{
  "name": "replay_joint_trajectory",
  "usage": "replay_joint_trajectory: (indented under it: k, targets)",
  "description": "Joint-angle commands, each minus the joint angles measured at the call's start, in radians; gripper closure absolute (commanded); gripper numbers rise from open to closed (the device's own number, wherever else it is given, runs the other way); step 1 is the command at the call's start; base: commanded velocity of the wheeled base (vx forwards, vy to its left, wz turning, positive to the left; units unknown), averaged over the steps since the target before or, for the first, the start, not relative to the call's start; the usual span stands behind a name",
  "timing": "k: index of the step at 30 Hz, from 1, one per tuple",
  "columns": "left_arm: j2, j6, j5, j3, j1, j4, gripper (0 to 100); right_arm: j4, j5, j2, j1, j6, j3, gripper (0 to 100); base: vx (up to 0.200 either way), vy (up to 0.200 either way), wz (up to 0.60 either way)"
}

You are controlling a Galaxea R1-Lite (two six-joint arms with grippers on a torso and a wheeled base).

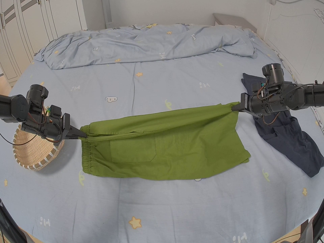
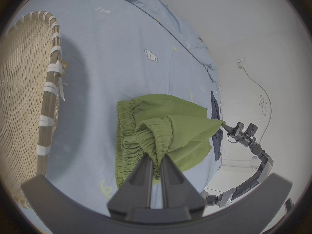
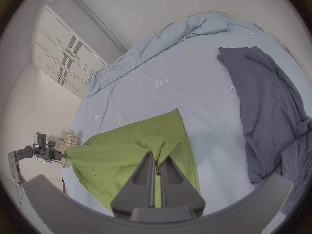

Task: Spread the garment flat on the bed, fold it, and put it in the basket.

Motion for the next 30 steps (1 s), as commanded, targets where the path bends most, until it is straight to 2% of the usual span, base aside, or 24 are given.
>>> replay_joint_trajectory:
  k: [1,7,8,10,11,21,30]
  targets:
    - [0.025,-0.003,-0.001,-0.017,-0.003,0.000,100,-0.001,0.000,0.001,0.001,-0.001,0.000,100,0.000,0.000,0.00]
    - [0.038,-0.005,-0.001,-0.034,-0.004,0.000,100,-0.005,-0.002,0.022,0.001,-0.001,-0.013,100,0.000,0.000,0.00]
    - [0.040,-0.005,-0.001,-0.036,-0.004,0.000,100,-0.005,-0.002,0.025,0.002,-0.001,-0.016,0,0.000,0.000,0.00]
    - [0.043,-0.005,-0.001,-0.043,-0.004,0.000,100,-0.005,-0.003,0.028,0.002,-0.001,-0.022,0,0.000,0.000,0.00]
    - [0.049,-0.006,-0.001,-0.048,-0.004,0.000,0,-0.005,-0.002,0.034,0.002,-0.001,-0.026,0,0.000,0.000,0.00]
    - [0.017,-0.008,-0.002,-0.052,-0.024,-0.001,0,-0.005,-0.003,0.028,0.013,0.003,-0.013,0,0.000,0.000,0.00]
    - [-0.048,-0.026,-0.013,-0.020,-0.081,0.000,0,-0.005,-0.005,0.004,0.028,0.018,0.021,0,0.000,0.000,0.00]
